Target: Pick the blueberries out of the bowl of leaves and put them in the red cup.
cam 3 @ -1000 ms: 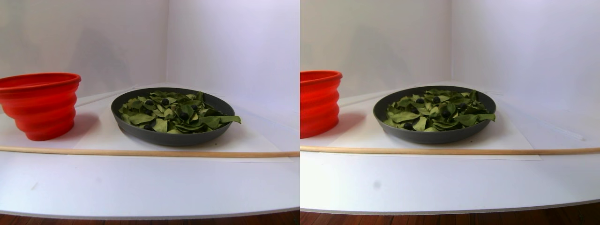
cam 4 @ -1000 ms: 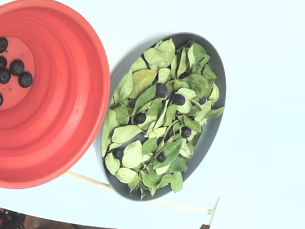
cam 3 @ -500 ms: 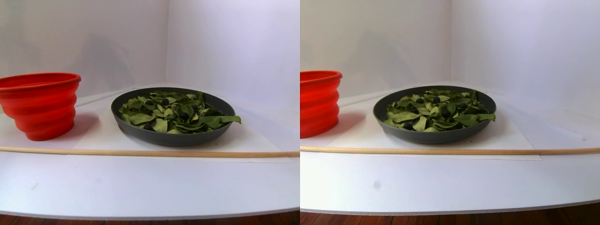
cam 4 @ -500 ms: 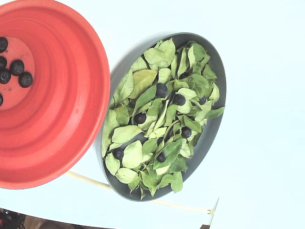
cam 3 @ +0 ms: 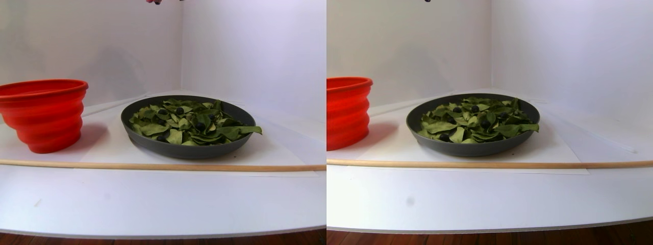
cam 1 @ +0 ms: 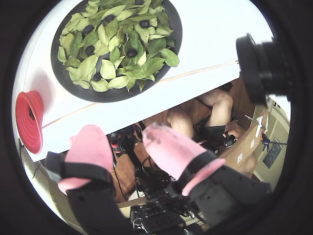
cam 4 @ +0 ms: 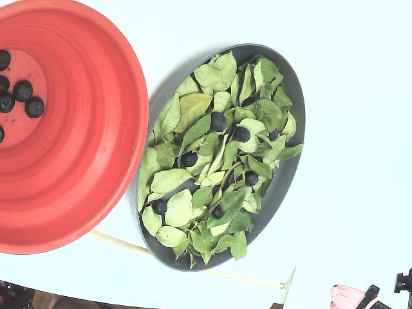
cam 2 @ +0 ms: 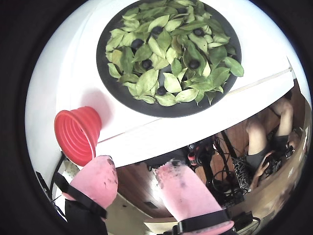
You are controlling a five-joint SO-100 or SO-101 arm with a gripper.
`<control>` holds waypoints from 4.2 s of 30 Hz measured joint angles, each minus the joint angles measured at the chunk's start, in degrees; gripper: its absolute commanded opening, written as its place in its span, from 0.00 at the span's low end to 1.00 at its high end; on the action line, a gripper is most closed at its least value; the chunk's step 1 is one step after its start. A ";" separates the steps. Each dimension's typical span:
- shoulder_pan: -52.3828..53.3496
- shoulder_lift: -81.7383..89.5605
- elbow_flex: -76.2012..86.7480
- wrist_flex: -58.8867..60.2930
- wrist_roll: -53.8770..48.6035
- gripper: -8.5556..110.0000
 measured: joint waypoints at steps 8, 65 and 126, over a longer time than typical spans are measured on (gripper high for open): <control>-2.02 -3.34 4.57 -5.10 -4.04 0.22; -1.93 -35.86 15.29 -42.63 -11.95 0.21; -3.52 -63.63 6.86 -63.46 -13.97 0.20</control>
